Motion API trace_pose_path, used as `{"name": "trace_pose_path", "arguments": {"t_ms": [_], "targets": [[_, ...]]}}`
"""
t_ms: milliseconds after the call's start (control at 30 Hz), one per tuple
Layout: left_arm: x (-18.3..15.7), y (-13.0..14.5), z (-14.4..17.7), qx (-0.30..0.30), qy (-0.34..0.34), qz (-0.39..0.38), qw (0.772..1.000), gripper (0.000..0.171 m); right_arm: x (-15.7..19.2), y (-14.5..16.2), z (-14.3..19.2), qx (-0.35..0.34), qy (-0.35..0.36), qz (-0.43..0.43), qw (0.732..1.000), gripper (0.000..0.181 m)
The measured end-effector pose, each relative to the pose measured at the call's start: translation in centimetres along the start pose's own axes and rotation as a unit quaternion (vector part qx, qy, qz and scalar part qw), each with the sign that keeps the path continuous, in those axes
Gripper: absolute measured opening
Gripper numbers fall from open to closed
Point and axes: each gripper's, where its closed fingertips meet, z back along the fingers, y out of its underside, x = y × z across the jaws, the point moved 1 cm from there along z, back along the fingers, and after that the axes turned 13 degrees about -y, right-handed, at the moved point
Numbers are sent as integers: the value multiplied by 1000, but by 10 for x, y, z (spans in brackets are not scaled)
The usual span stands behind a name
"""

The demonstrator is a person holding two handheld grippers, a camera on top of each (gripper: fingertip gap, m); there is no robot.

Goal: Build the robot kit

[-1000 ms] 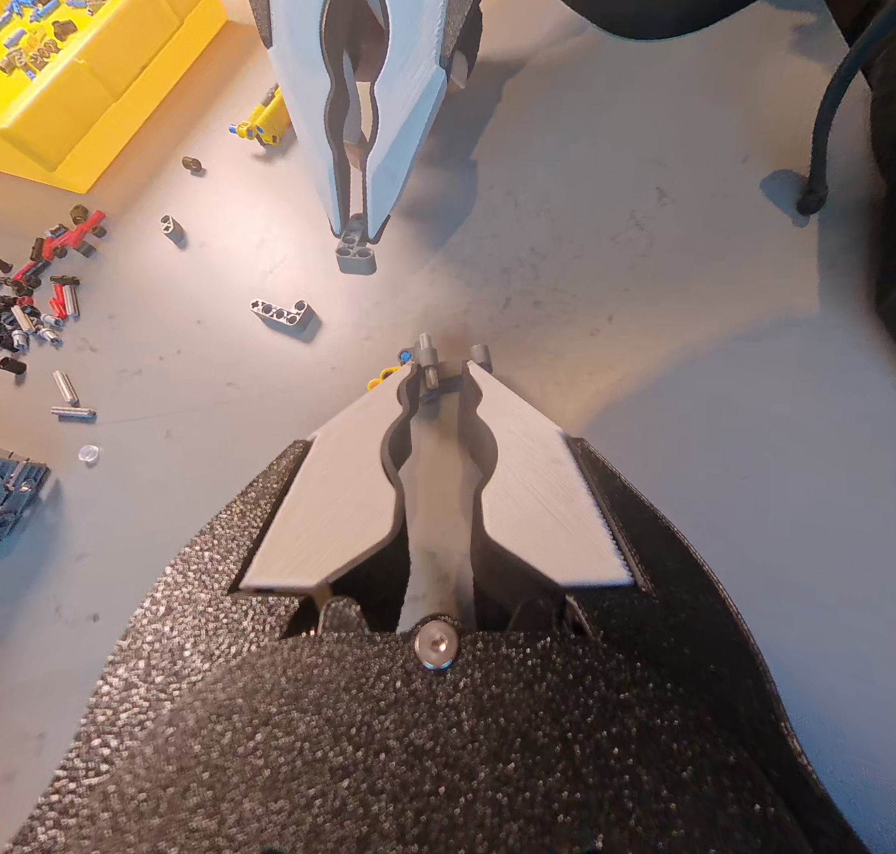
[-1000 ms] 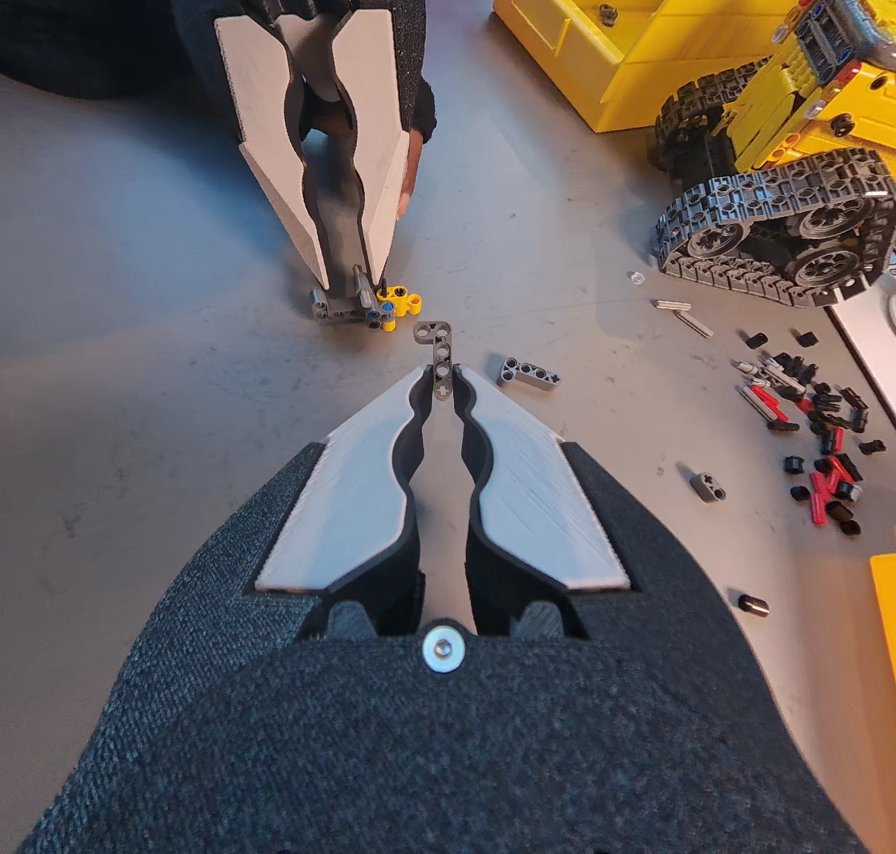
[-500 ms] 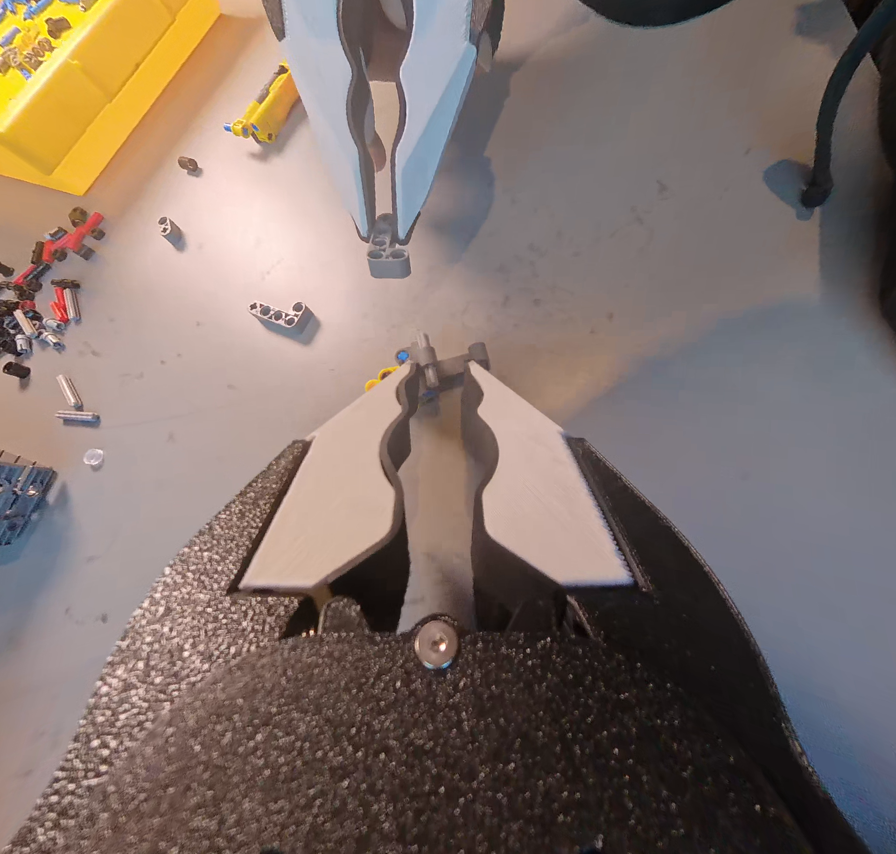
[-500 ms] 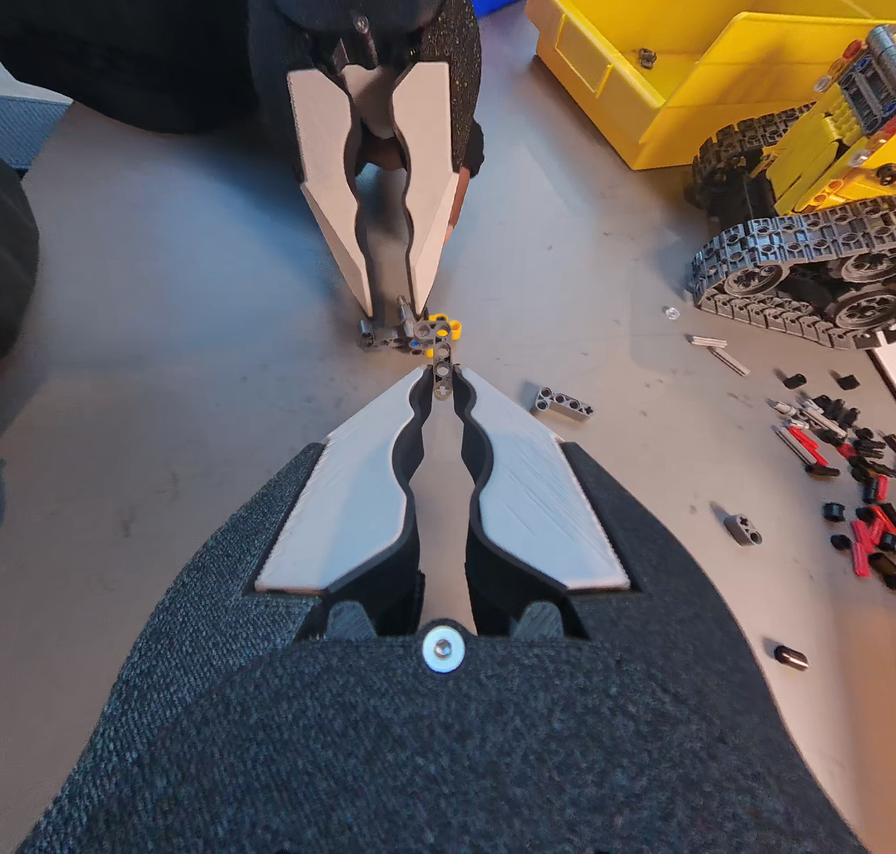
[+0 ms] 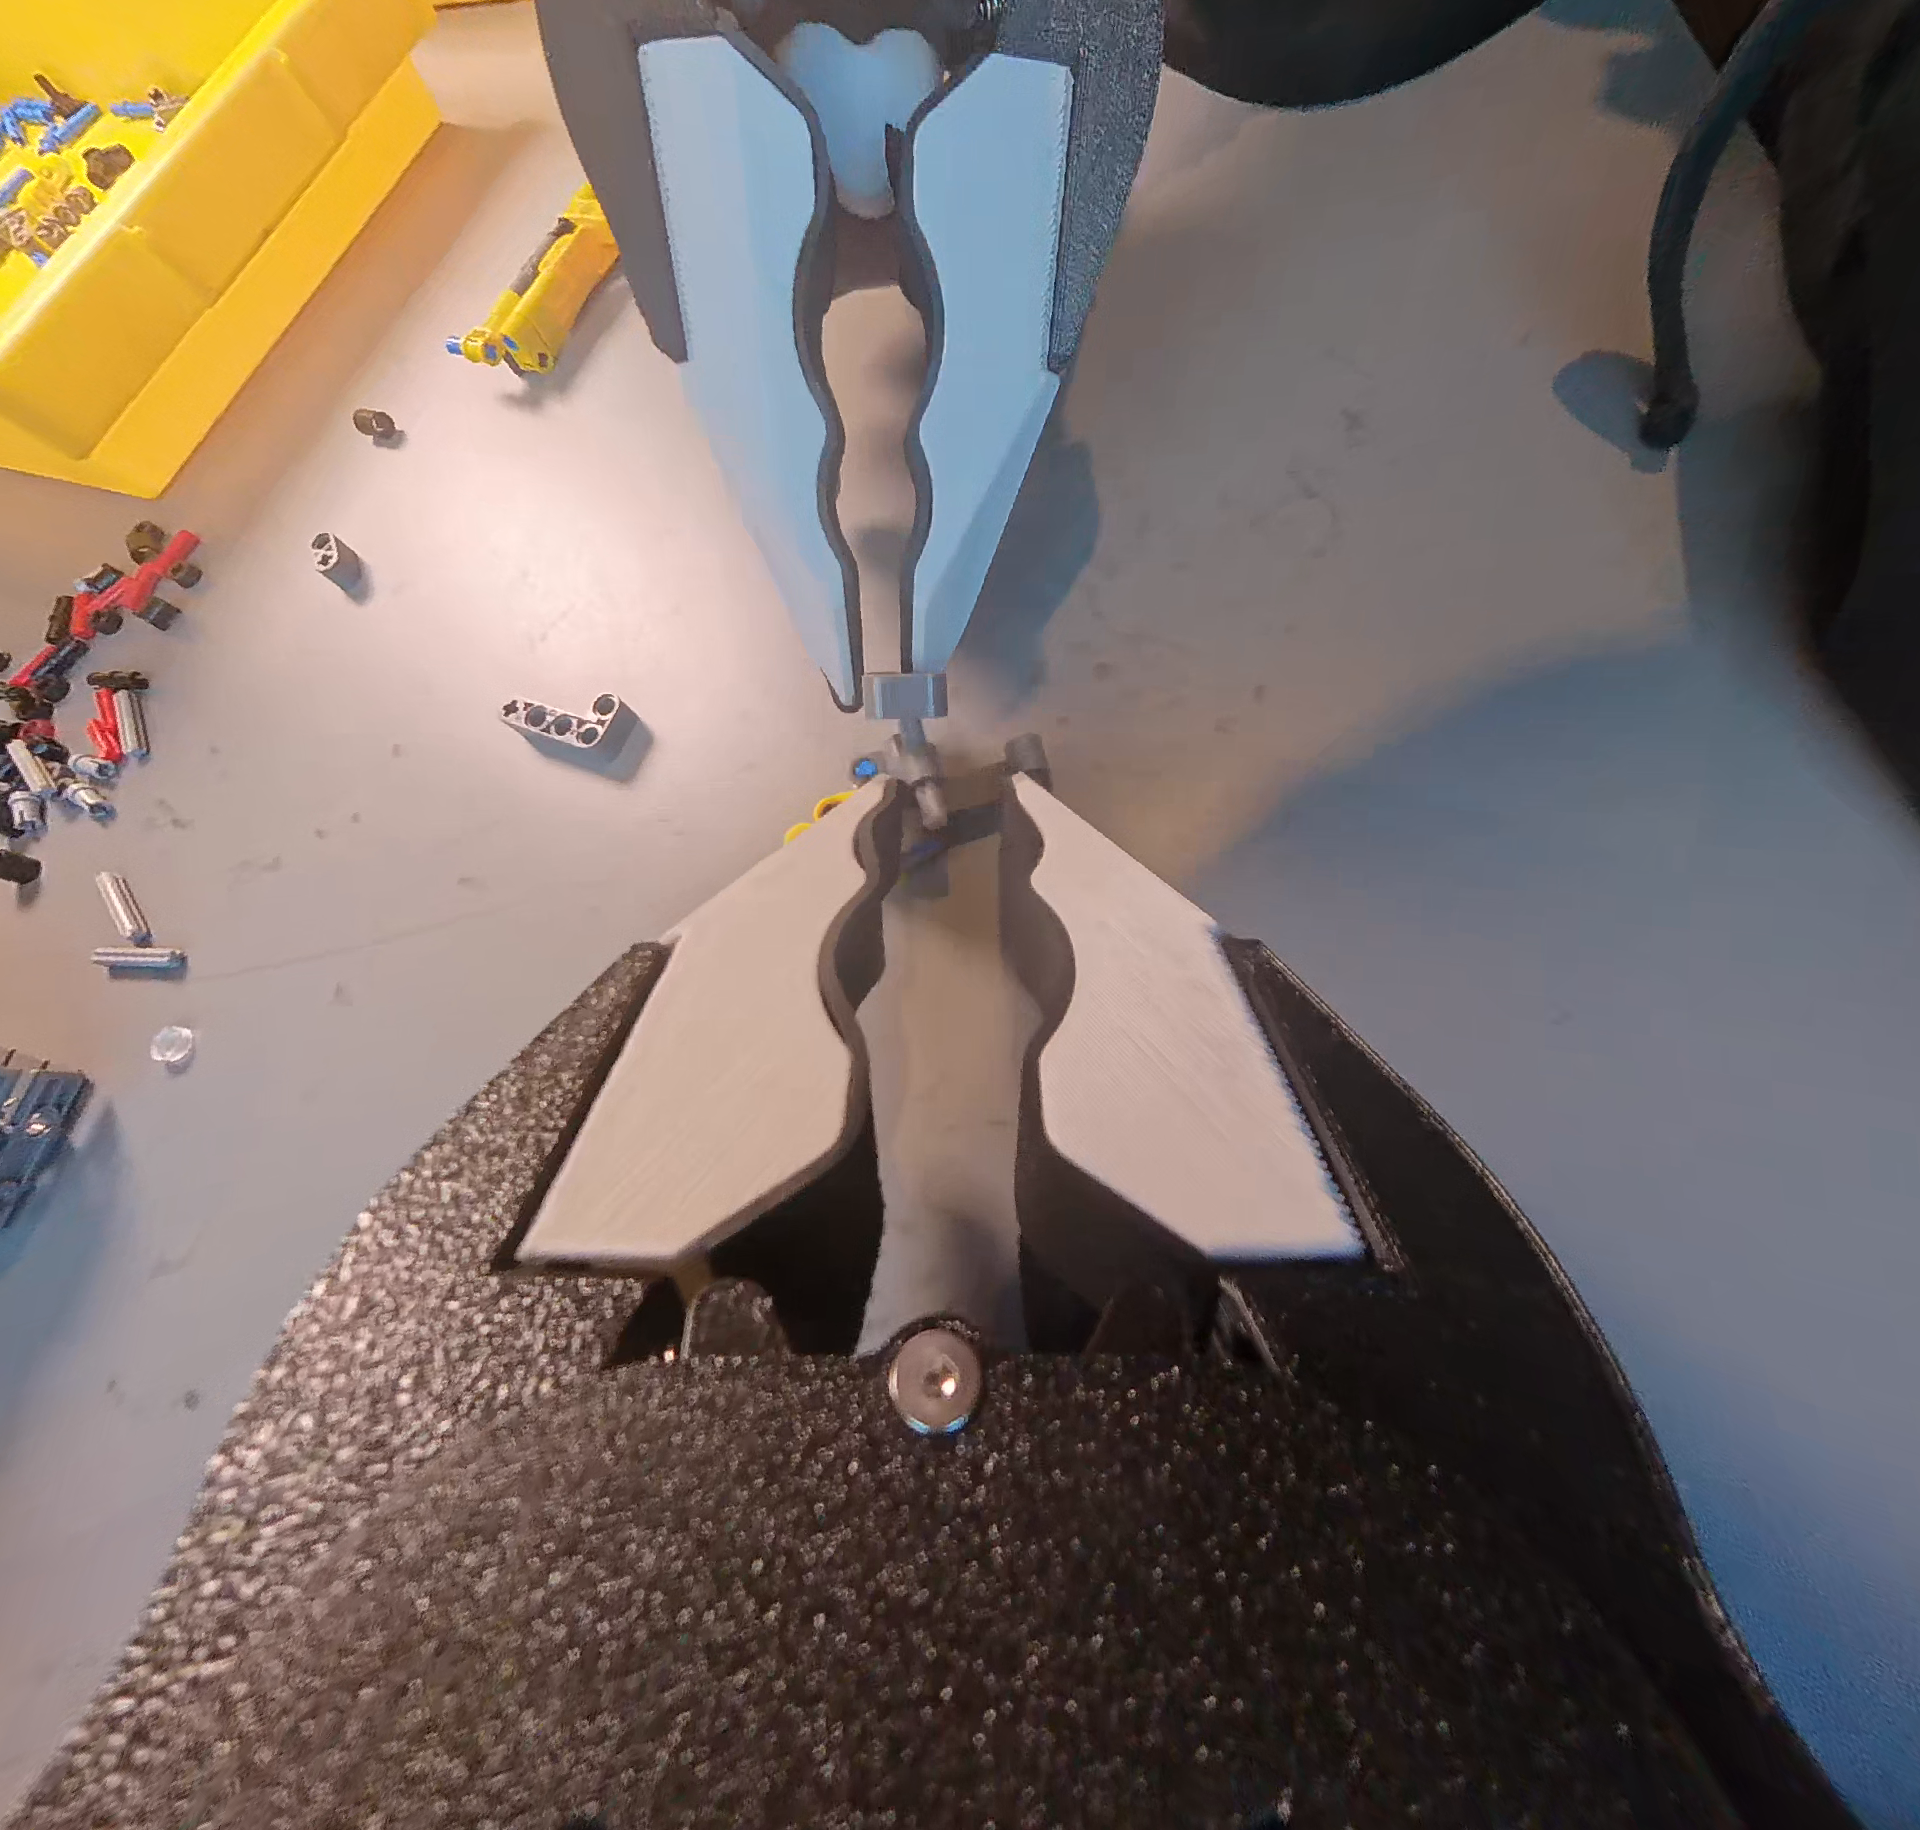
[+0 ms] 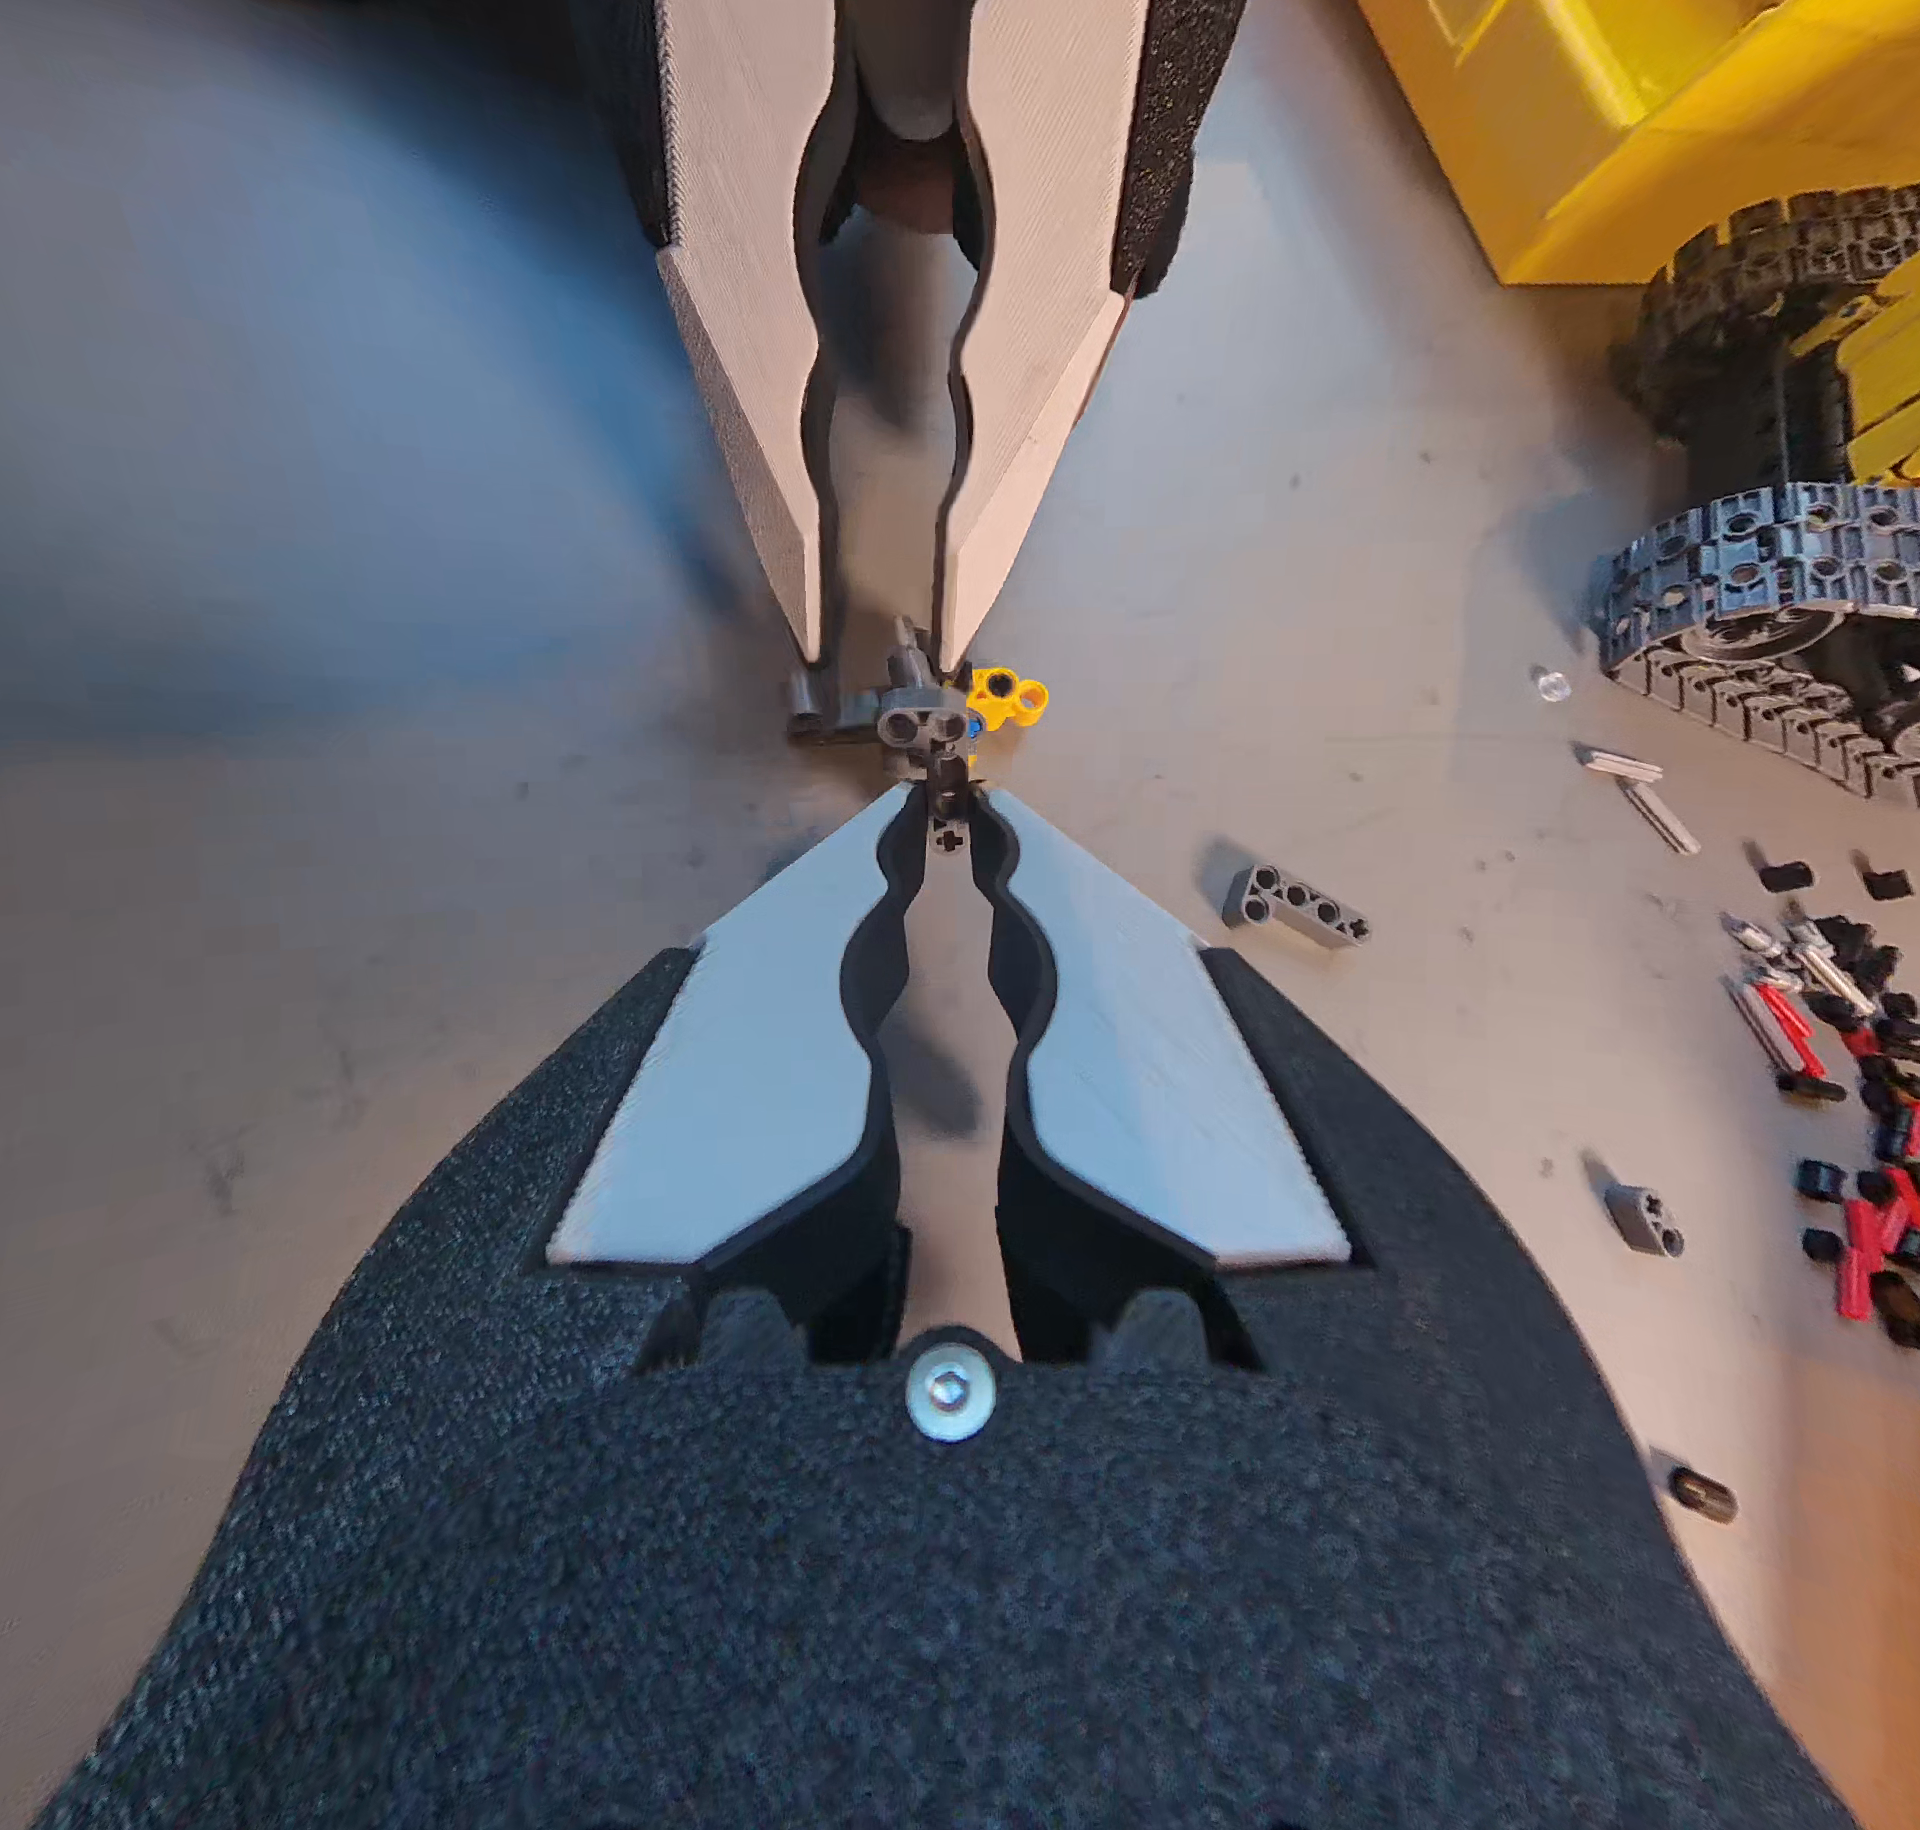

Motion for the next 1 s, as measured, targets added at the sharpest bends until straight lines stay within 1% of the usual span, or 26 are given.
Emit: {"name": "trace_pose_path", "arguments": {"t_ms": [67,200,333,433,500,533,700,800,867,900,933,1000], "targets": [[1,0,2,-6,1,2,1000,7,-1,-2,2,-12,-3,-7,1000,7],[3,-1,1,-8,-7,-7,1000,6,-4,-2,7,-27,-3,-20,999,7],[-1,-2,-1,-14,-8,-30,999,6,-12,-12,14,-63,10,-37,997,7],[-5,-4,-4,-22,-10,-52,998,7,-14,-14,9,-53,18,-32,998,8],[-7,-5,-5,-27,-12,-65,997,7,-7,-13,-3,-41,-4,-36,999,8],[-7,-6,-5,-28,-15,-74,997,8,-7,-10,-7,-27,-3,-32,999,8],[-5,-5,-4,-22,-42,-123,991,7,-7,-9,-7,-10,2,-21,1000,8],[-5,-3,-3,-14,-63,-178,982,12,-7,-9,-7,-7,3,-24,1000,8],[-2,0,-2,-3,-76,-198,977,24,-8,-9,-6,-9,6,-28,1000,7],[-1,1,0,0,-77,-192,978,29,-9,-9,-6,-14,7,-33,999,7],[0,-1,2,-5,-73,-174,982,29,-9,-9,-5,-21,7,-39,999,7],[2,-8,9,-30,-52,-113,992,28,-11,-12,0,-40,5,-50,998,8]]}}
